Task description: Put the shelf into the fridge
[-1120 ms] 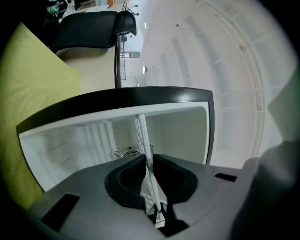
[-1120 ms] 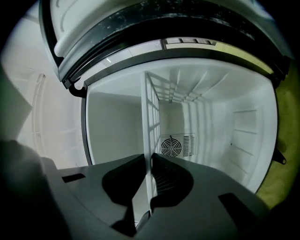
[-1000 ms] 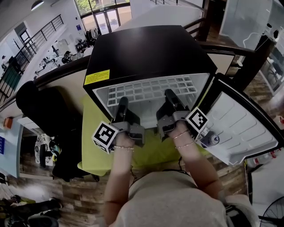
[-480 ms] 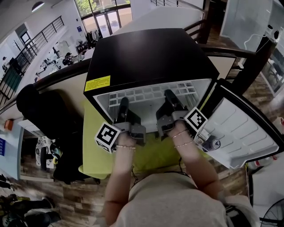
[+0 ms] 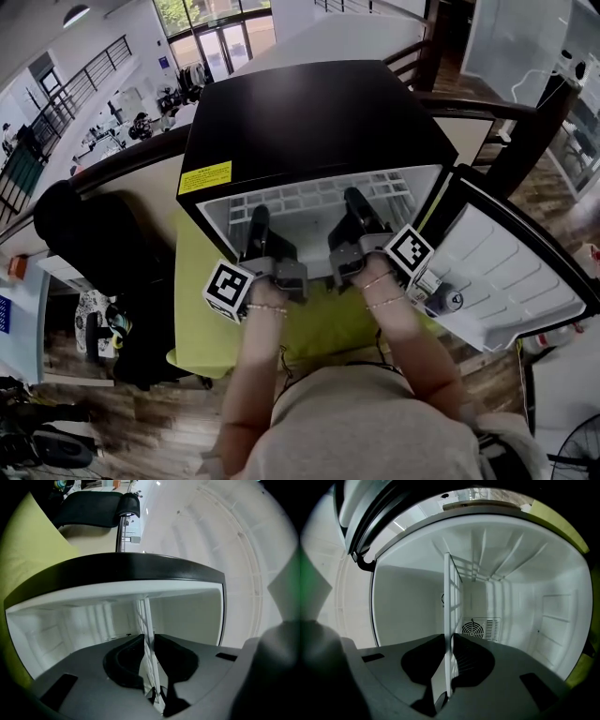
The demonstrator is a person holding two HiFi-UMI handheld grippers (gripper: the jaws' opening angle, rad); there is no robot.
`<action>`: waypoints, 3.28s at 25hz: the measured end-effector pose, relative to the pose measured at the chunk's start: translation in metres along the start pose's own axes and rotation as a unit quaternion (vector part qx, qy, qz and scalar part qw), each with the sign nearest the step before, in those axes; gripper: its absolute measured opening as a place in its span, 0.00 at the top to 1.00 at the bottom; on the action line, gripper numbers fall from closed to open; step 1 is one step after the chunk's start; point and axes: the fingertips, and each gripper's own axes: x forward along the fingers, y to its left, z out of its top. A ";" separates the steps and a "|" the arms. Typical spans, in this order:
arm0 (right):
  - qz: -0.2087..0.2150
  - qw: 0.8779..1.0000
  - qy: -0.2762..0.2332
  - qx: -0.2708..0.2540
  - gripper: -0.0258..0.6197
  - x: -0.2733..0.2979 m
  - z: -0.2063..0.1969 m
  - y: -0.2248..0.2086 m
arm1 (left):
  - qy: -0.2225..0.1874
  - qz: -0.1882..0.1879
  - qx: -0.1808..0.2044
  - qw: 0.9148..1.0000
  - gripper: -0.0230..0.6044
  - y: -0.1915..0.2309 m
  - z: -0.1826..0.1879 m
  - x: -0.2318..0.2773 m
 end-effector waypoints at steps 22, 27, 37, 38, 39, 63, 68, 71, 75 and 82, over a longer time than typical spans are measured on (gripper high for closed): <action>0.010 0.989 0.077 -0.122 0.94 -0.060 -0.028 0.003 | 0.065 -0.009 0.060 0.996 0.85 -0.013 -0.030 -0.050; 0.011 0.988 0.104 -0.117 0.97 -0.080 -0.050 0.001 | 0.104 -0.005 0.096 0.990 0.97 -0.015 -0.048 -0.069; 0.014 0.958 0.181 -0.222 0.97 -0.113 -0.080 -0.006 | 0.278 -0.029 0.287 0.916 0.96 -0.009 -0.118 -0.105; 0.014 0.955 0.189 -0.229 0.97 -0.115 -0.081 -0.006 | 0.290 -0.027 0.313 0.904 0.95 -0.007 -0.121 -0.109; 0.014 0.950 0.197 -0.242 0.97 -0.119 -0.083 -0.007 | 0.300 -0.023 0.341 0.890 0.95 -0.004 -0.122 -0.113; 0.014 0.697 0.316 -0.643 0.96 -0.168 -0.135 -0.021 | 0.340 0.020 0.574 0.744 0.94 0.023 -0.115 -0.168; 0.022 0.707 0.308 -0.637 0.96 -0.172 -0.136 -0.020 | 0.361 0.035 0.556 0.748 0.94 0.034 -0.120 -0.179; 0.020 0.711 0.315 -0.629 0.96 -0.176 -0.138 -0.024 | 0.368 0.043 0.556 0.744 0.94 0.040 -0.121 -0.182; 0.018 0.709 0.325 -0.625 0.96 -0.181 -0.141 -0.029 | 0.374 0.040 0.553 0.744 0.94 0.041 -0.126 -0.183; 0.019 0.714 0.331 -0.617 0.95 -0.182 -0.143 -0.030 | 0.379 0.040 0.549 0.744 0.94 0.042 -0.130 -0.183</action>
